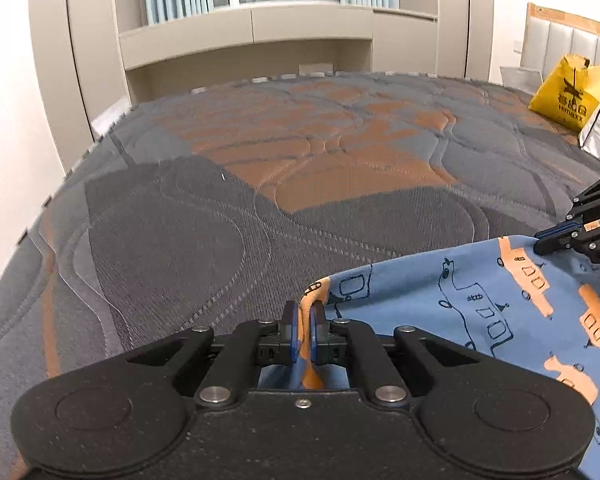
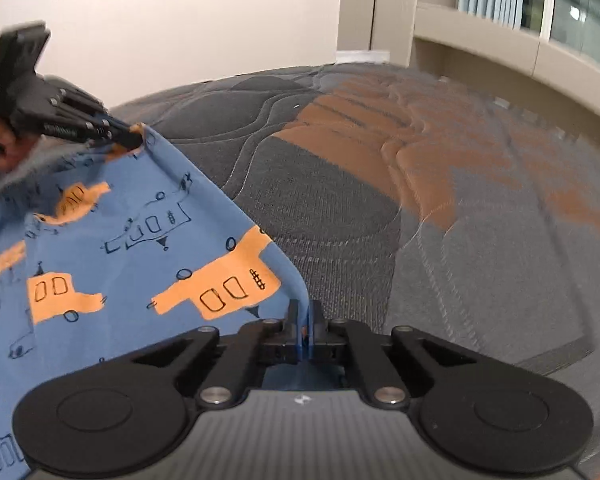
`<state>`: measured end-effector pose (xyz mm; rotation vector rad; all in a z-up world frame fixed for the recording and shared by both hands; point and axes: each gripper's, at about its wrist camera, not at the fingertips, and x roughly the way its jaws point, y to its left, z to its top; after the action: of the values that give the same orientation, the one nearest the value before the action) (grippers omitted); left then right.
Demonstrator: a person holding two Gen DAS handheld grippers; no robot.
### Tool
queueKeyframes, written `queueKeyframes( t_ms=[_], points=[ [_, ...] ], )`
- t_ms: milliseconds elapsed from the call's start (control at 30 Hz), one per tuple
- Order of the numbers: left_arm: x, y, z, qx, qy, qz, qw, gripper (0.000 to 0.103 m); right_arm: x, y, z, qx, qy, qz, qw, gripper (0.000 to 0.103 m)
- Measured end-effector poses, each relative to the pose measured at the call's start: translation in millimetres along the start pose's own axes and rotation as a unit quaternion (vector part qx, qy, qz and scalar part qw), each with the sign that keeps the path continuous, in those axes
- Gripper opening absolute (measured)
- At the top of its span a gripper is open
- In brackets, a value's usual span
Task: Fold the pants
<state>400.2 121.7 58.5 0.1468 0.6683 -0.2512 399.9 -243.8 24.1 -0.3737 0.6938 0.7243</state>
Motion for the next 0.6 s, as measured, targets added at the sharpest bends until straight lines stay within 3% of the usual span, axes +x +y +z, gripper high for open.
queueKeyframes(
  t_ms=[167,300,433,533,600],
  points=[
    [-2,2,2,-0.014,-0.031,0.045,0.9984,0.004,2,17,25,-0.054,-0.023,-0.092,0.994,0.002],
    [19,10,-2,-0.024,0.0,0.059,0.998,0.004,30,22,43,-0.068,-0.009,-0.111,0.991,0.003],
    [34,27,-9,-0.058,0.022,0.028,0.9977,0.006,59,18,40,-0.06,0.018,-0.096,0.993,0.003],
    [32,40,-11,-0.087,0.019,0.016,0.9959,0.021,57,11,36,-0.049,0.009,-0.08,0.996,0.007],
    [29,46,-12,-0.093,0.013,0.017,0.9954,0.034,50,3,36,-0.036,0.003,-0.068,0.997,0.024]
  ],
)
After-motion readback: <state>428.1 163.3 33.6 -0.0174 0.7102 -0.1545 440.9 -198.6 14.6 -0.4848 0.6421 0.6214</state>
